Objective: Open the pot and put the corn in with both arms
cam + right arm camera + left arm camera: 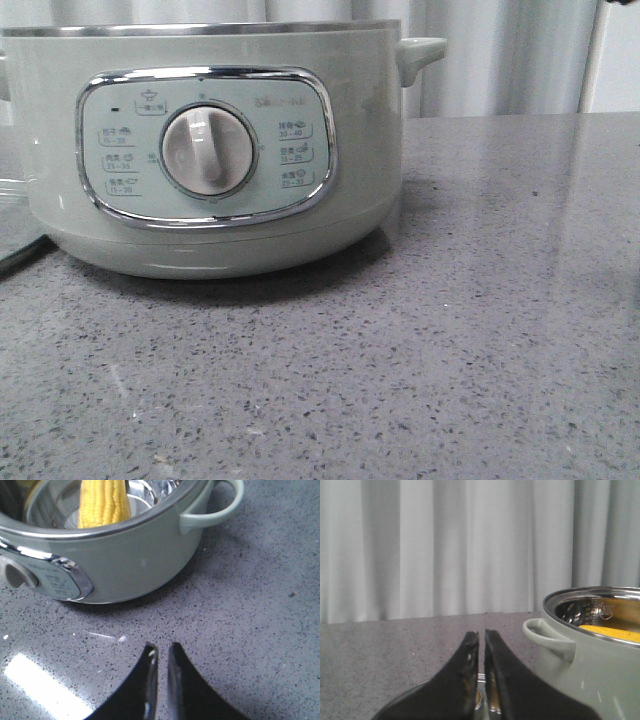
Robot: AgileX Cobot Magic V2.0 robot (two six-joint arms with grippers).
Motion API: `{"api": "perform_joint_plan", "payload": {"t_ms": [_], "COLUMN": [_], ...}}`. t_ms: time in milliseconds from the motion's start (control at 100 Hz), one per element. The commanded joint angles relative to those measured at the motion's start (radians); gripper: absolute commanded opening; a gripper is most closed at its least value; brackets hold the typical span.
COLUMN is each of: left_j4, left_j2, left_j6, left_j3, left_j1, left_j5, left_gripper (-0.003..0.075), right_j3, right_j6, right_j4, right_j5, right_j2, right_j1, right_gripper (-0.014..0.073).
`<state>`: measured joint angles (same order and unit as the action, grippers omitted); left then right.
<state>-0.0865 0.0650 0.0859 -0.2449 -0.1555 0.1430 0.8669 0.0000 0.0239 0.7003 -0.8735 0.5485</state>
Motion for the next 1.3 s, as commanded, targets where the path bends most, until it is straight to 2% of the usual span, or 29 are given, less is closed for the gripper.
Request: {"api": "perform_joint_plan", "payload": {"t_ms": [0,240,460,630,770,1290], "left_j4": [0.038,0.043,0.037,0.037,0.042,0.042], "left_j2": [-0.008,-0.018,-0.018,-0.018,-0.018,-0.018], "left_j6": [0.014,0.014,0.014,0.014,0.014,0.014], "left_j3": [-0.003,0.025,0.025,0.025,0.025,0.025], "left_j1": [-0.009,-0.009,-0.009,-0.009,-0.009,-0.009], "left_j5": [-0.067,-0.076,-0.076,-0.076,-0.076,-0.076], "left_gripper": [-0.0020,-0.0020,-0.0020,-0.0020,-0.0020,-0.0020], "right_j3": [-0.065,-0.289,-0.426,-0.479,-0.479,-0.479], "right_j6": [0.006,0.007,0.007,0.007,0.007,0.007], "right_j4": [0.012,0.036,0.118,0.123,0.123,0.123], "right_j5": [-0.158,-0.297,-0.274,-0.272,-0.269,-0.269], "right_j2": [0.102,0.370,0.601,0.752,0.805,0.805], "right_j1": [-0.001,-0.001,-0.001,-0.001,-0.001,-0.001], "right_gripper": [-0.0049,-0.0048,-0.0048,-0.0048,-0.0048,-0.0048]}}
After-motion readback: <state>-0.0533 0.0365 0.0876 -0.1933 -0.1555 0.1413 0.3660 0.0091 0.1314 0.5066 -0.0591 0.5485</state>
